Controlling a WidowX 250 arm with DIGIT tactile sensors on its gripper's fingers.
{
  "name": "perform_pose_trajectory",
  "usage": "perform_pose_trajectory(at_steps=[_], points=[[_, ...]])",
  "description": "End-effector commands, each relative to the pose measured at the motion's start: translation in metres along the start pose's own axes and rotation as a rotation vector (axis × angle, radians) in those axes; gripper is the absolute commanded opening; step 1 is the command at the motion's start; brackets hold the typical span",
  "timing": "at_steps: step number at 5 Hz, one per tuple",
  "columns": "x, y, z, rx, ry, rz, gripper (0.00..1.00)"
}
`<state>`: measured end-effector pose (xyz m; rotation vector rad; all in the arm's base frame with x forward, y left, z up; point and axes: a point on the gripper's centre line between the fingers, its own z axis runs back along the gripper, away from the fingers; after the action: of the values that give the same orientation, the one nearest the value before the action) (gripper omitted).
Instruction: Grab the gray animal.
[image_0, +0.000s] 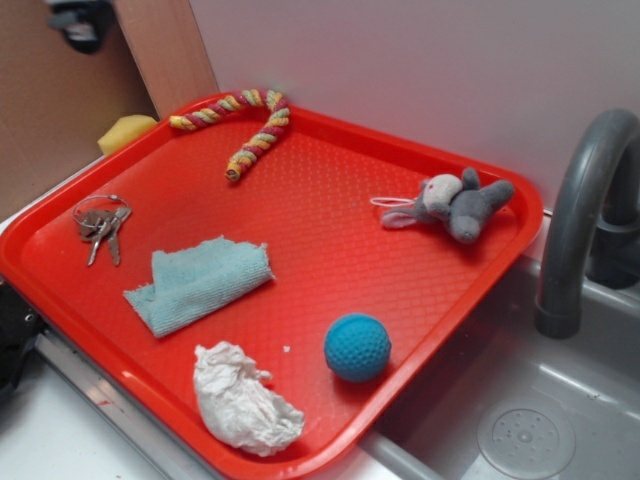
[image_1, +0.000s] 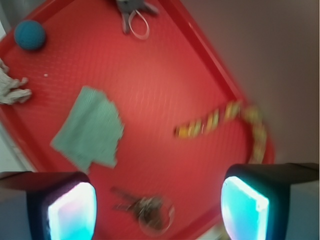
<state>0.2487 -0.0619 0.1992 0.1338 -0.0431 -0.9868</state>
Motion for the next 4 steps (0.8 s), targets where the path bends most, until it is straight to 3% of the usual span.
perform_pose_trajectory(at_steps=[1, 3, 4], points=[[0.059, -0.017, -0.010, 0.074, -0.174, -0.486, 1.00], [0.111, 0.008, -0.060, 0.015, -0.185, -0.532, 1.00], [0.135, 0.000, -0.083, -0.039, -0.214, -0.561, 1.00]])
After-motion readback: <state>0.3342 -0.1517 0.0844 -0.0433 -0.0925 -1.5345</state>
